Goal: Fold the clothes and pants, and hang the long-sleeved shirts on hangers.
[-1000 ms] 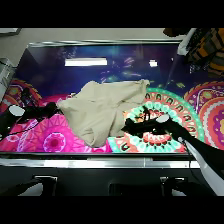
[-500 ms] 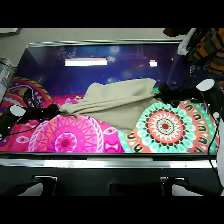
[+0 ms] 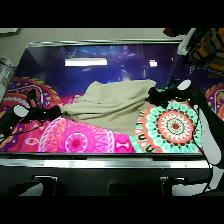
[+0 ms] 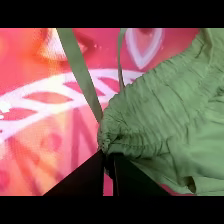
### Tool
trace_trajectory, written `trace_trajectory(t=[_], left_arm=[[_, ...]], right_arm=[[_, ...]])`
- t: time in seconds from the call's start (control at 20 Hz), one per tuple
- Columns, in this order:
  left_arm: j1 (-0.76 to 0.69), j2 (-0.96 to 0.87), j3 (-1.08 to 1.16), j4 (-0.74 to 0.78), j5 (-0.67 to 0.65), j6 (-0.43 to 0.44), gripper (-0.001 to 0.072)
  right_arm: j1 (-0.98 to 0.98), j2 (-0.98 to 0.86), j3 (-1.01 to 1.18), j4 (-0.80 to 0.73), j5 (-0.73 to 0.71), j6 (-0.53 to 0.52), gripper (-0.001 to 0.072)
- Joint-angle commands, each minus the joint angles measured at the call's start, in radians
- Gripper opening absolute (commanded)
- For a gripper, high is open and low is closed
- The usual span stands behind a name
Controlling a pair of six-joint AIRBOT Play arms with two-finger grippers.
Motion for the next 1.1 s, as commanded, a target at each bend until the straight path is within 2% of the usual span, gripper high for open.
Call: trace_trajectory(t=[0.0,0.05,0.25,0.35,0.45,0.7,0.9,1.05], left_arm=[[-0.017,0.000,0.000,-0.008,-0.005,0.000,0.0024],[-0.016,0.000,0.000,-0.008,-0.005,0.000,0.0024],[-0.016,0.000,0.000,-0.008,-0.005,0.000,0.0025],[-0.016,0.000,0.000,-0.008,-0.005,0.000,0.0024],[-0.016,0.000,0.000,-0.008,-0.005,0.000,0.0024],[-0.016,0.000,0.000,-0.008,-0.005,0.000,0.0025],[-0.016,0.000,0.000,-0.008,-0.005,0.000,0.0024],[-0.016,0.000,0.000,-0.008,-0.003,0.000,0.0024]], right_arm=[[0.012,-0.008,0.006,0.008,-0.001,0.041,0.0539],[-0.016,0.014,0.006,0.011,0.056,0.038,0.0538],[-0.193,0.132,0.001,0.010,0.343,-0.108,0.0547],[-0.249,0.200,-0.050,0.011,0.380,-0.142,0.0547],[-0.245,0.259,-0.167,0.023,0.371,-0.165,0.0556],[-0.104,0.315,-0.543,0.258,0.217,-0.280,0.0555],[0.048,0.315,-0.657,0.271,0.074,-0.279,0.0554],[0.093,0.312,-0.673,0.265,0.039,-0.259,0.0553]])
